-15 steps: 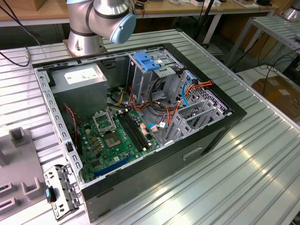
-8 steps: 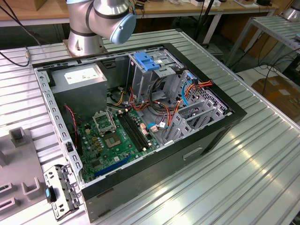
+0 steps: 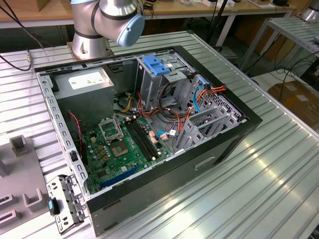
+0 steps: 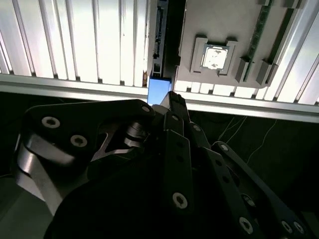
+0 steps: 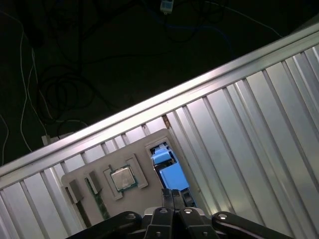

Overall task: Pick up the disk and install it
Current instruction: 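Pick up the disk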

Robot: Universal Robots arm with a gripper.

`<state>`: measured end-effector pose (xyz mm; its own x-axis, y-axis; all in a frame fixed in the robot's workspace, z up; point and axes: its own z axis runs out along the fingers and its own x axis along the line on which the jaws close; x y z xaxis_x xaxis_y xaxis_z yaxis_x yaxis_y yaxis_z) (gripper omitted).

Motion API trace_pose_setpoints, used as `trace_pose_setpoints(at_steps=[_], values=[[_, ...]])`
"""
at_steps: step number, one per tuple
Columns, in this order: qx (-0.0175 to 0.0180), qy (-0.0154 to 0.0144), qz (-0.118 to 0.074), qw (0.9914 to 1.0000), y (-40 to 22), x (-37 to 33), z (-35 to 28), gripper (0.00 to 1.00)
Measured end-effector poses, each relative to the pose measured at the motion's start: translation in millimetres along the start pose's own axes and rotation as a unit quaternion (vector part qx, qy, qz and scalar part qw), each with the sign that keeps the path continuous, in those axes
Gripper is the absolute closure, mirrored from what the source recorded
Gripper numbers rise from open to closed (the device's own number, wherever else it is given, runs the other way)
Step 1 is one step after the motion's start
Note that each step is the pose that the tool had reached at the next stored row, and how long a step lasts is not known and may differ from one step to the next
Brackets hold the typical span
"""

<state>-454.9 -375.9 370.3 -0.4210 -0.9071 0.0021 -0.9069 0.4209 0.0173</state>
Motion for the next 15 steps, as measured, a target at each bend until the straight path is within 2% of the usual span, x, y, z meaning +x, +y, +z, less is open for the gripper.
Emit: trace_pose_setpoints(at_steps=[9,10,12,15], values=[[0.0001,0.0001,-0.006,0.99998,0.0,0.0,0.2,0.89],[0.0002,0.0002,-0.014,0.9999,0.0,0.0,0.3,0.89],[0.0003,0.0006,-0.04,0.99921,0.0,-0.1,0.5,0.89],[0.0004,0.0011,-0.072,0.99743,0.0,0.0,0.8,0.89]])
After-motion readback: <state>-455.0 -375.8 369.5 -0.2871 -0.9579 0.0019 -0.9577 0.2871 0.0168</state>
